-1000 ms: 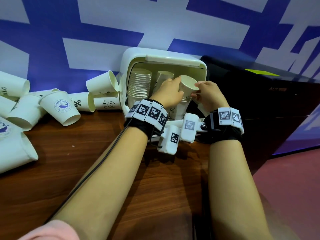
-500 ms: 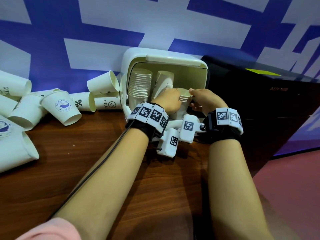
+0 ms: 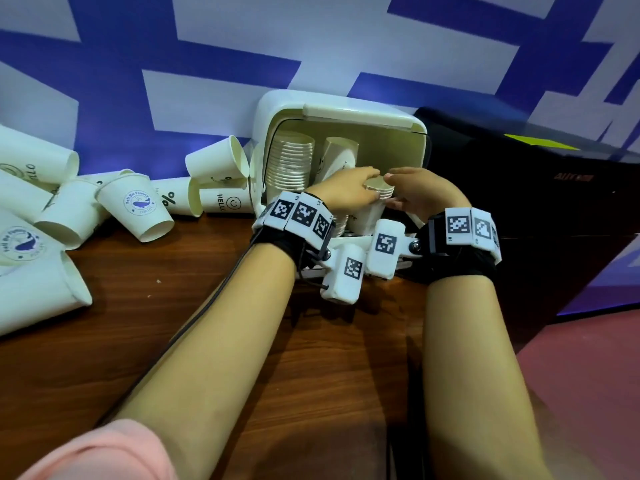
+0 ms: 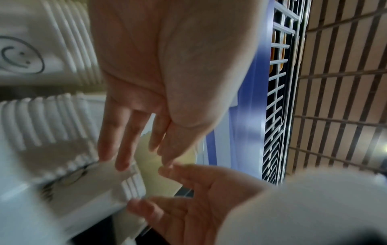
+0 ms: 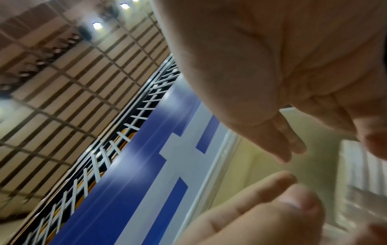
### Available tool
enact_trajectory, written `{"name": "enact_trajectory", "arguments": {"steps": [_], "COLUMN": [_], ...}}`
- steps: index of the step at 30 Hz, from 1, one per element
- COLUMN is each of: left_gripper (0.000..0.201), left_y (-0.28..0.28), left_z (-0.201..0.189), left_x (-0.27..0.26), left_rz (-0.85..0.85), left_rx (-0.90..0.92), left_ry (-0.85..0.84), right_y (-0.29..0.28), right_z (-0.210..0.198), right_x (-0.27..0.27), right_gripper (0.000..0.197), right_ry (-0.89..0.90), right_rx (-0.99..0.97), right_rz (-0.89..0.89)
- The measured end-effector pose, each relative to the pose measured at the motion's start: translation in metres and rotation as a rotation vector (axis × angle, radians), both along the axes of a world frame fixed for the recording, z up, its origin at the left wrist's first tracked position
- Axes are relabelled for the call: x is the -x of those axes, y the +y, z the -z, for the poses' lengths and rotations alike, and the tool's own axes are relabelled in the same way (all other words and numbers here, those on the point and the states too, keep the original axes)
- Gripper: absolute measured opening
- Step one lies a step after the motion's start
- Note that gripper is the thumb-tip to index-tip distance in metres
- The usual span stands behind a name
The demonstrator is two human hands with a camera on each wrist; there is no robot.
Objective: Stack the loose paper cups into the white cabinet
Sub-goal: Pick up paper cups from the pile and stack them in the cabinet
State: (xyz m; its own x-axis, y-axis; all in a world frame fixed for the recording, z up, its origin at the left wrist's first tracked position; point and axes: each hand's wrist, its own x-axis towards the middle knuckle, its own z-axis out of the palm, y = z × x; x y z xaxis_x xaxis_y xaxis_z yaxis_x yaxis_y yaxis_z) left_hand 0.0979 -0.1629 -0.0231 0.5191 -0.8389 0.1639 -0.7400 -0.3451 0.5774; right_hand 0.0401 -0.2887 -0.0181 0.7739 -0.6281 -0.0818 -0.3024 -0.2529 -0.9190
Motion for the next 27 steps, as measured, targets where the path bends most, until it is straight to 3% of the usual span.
{"name": "enact_trajectory", "arguments": {"steps": [4,9,17,27], "left_gripper": [0.038,0.027,0.021,0.020], "left_y": [0.011,0.036,0.092,0.226], "left_z": [-0.009,-0.025,-0.029,-0.024], "left_x": [-0.012,-0.010,-0.007,0.016], "left_rz": [0.002,-0.004,-0.153,-0.397], "left_rx": [0.165,0.255,0.263,0.115], "left_ry": [0.177,0.151,0.133,0.095], "right_y": [0.011,0.038,0.092,0.184], "right_z": [-0.020,-0.040,-0.047,-0.037], "right_x": [0.004,0.012,0.005,-0.001], "right_gripper": [0.037,0.018,0.018,0.018], "right_ry": [0.094,0.167,0.015,-0.203], "right_rx": [0.226,0.372,0.419,0.606], "right_rz": [-0.022,-0.095,-0.308,-0.477]}}
